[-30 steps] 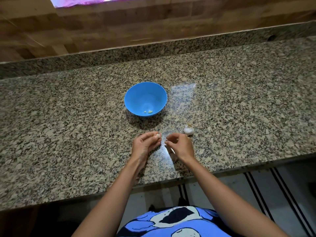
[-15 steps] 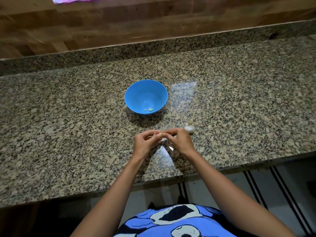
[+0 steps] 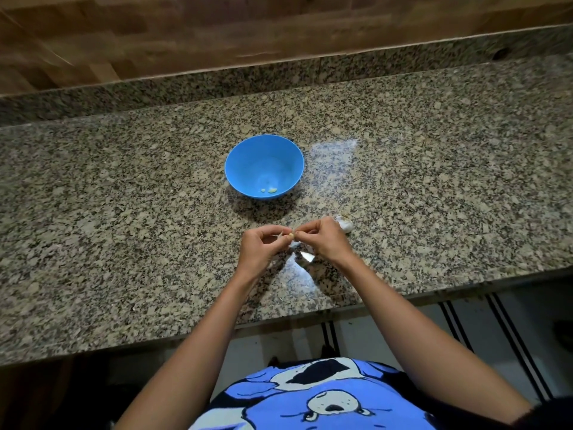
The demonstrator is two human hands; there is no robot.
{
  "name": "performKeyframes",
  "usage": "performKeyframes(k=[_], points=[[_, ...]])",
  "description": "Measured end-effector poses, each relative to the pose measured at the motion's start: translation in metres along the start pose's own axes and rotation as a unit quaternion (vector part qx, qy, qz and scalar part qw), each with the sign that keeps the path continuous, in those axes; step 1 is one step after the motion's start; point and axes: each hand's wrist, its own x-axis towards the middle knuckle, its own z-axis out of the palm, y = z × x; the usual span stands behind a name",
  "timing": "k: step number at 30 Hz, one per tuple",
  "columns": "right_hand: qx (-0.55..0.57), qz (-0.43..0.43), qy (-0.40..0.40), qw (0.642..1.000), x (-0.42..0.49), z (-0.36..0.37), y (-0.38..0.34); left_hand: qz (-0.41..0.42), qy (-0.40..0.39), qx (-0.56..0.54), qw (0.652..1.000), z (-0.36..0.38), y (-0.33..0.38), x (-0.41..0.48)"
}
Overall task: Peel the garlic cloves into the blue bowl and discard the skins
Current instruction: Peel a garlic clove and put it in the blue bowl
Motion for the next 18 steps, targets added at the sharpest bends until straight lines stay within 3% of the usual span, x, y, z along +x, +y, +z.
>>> performKeyframes(k=[3, 9, 18], points=[[0.037, 0.005, 0.001, 0.999, -0.0006, -0.0002, 0.0008, 0.002, -0.01, -0.005, 1.0, -0.0002, 0.0011, 0.001], [0.224, 0.071, -0.039, 0.971, -0.0072, -0.0012, -0.0039, -0.1, -0.006, -0.17, 0.98, -0.0041, 0.0004, 0.0047], [0.305, 0.112, -0.062, 0.944, -0.0064, -0.0007, 0.0024, -0.076, -0.044, -0.119, 0.989, -0.006, 0.0054, 0.0043]])
